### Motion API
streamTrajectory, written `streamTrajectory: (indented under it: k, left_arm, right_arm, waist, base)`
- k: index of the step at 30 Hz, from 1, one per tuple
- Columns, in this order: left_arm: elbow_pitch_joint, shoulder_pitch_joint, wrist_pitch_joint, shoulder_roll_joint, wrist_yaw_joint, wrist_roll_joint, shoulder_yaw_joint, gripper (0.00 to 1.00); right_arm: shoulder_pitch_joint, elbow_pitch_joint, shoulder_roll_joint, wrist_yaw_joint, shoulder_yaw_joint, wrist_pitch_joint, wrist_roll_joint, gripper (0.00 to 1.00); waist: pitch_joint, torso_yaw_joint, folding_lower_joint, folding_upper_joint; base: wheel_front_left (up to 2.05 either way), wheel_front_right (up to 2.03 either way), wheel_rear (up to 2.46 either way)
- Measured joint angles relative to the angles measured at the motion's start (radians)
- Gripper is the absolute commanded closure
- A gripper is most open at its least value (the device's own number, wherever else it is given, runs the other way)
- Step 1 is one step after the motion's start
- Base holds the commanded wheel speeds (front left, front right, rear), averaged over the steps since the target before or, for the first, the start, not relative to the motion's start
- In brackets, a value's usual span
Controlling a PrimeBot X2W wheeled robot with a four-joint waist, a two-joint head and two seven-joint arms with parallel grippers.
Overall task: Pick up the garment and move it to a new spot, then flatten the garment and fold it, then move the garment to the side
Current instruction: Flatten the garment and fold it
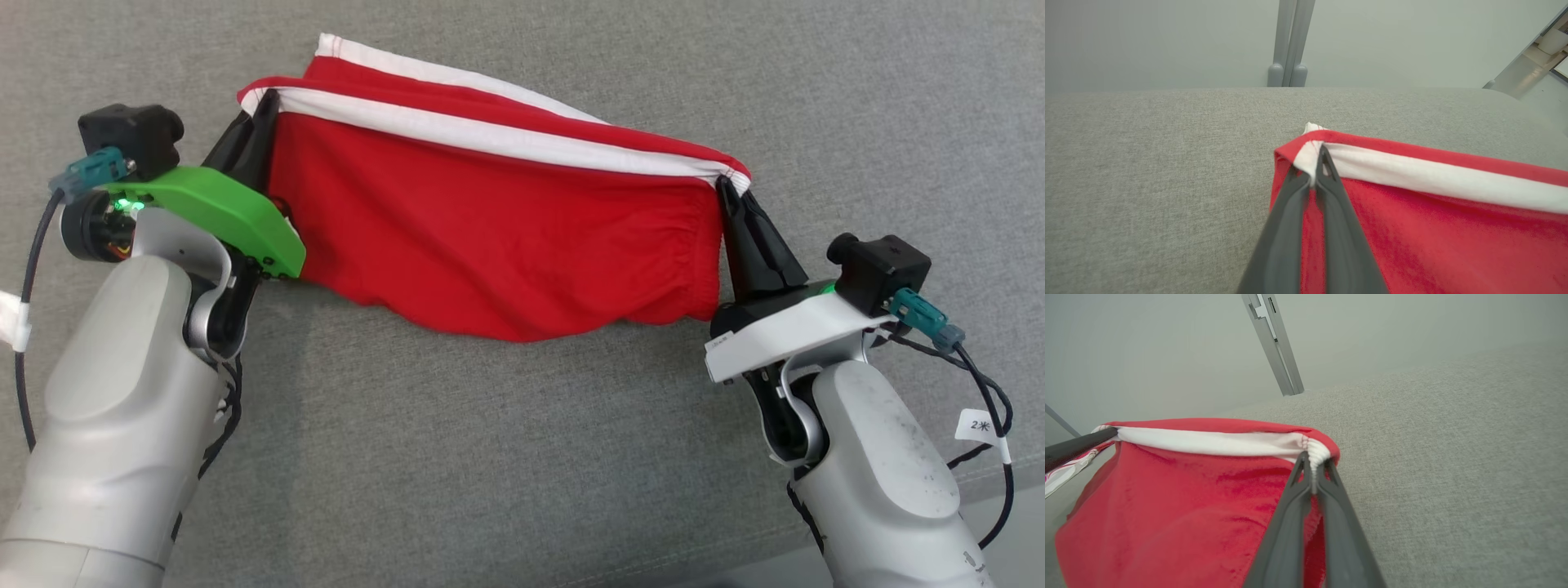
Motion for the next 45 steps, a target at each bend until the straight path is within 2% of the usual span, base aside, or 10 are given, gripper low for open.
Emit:
streamTrajectory:
  k: [8,9,10,11,15,22,28,32,37,45]
  left_arm:
    - [0.184,-0.126,-0.024,-0.043,-0.004,0.023,-0.023,1.00]
    - [0.203,-0.137,-0.035,-0.049,0.002,0.027,-0.024,0.65]
    - [0.220,-0.146,-0.044,-0.053,0.006,0.030,-0.025,0.42]
    - [0.233,-0.152,-0.055,-0.058,0.007,0.033,-0.026,0.00]
    - [0.284,-0.161,-0.087,-0.076,0.007,0.034,-0.031,0.00]
    - [0.299,-0.135,-0.139,-0.108,-0.021,0.015,-0.046,0.00]
    - [0.275,-0.059,-0.129,-0.096,-0.034,-0.005,-0.070,0.00]
    - [0.271,-0.021,-0.077,-0.073,-0.035,-0.018,-0.077,0.00]
    - [0.271,0.001,0.039,-0.063,-0.024,-0.038,-0.089,0.00]
    - [0.266,-0.004,0.171,-0.035,0.011,-0.061,-0.092,0.00]
  right_arm:
    - [-0.042,0.037,0.000,0.000,0.020,0.000,0.008,1.00]
    - [-0.045,0.036,0.000,0.000,0.018,0.000,0.008,0.79]
    - [-0.045,0.036,0.000,0.000,0.017,0.000,0.008,0.59]
    - [-0.045,0.034,0.000,0.000,0.015,0.000,0.007,0.00]
    - [-0.040,0.028,0.000,0.000,0.013,0.000,0.003,0.00]
    - [0.010,-0.018,0.000,0.000,-0.024,0.000,-0.013,0.00]
    - [0.085,-0.089,0.000,0.000,-0.095,0.000,-0.060,0.00]
    - [0.135,-0.144,-0.001,0.000,-0.135,0.000,-0.103,0.00]
    - [0.171,-0.185,-0.001,0.000,-0.152,0.000,-0.131,0.00]
    - [0.172,-0.227,0.000,0.000,-0.149,0.000,-0.135,0.00]
  waist:
    - [0.053,-0.036,0.0000,0.0000]
    - [0.055,-0.040,0.0000,0.0000]
    - [0.054,-0.042,0.0000,0.0000]
    - [0.053,-0.043,0.0000,0.0000]
    - [0.036,-0.042,0.0000,0.0000]
    - [-0.017,-0.031,0.0000,0.0000]
    - [-0.076,-0.010,0.0000,0.0000]
    - [-0.118,0.005,0.0000,0.0000]
    - [-0.154,0.018,0.0000,0.0000]
    - [-0.125,0.003,0.0000,0.0000]
  base:
    - [0.00,0.00,0.00]
    - [0.00,0.00,0.00]
    - [0.00,0.00,0.00]
    - [0.00,0.00,0.00]
    - [0.00,0.00,0.00]
    - [0.00,0.00,0.00]
    - [0.00,0.00,0.00]
    - [0.00,0.00,0.00]
    - [0.00,0.00,0.00]
    - [0.00,0.00,0.00]
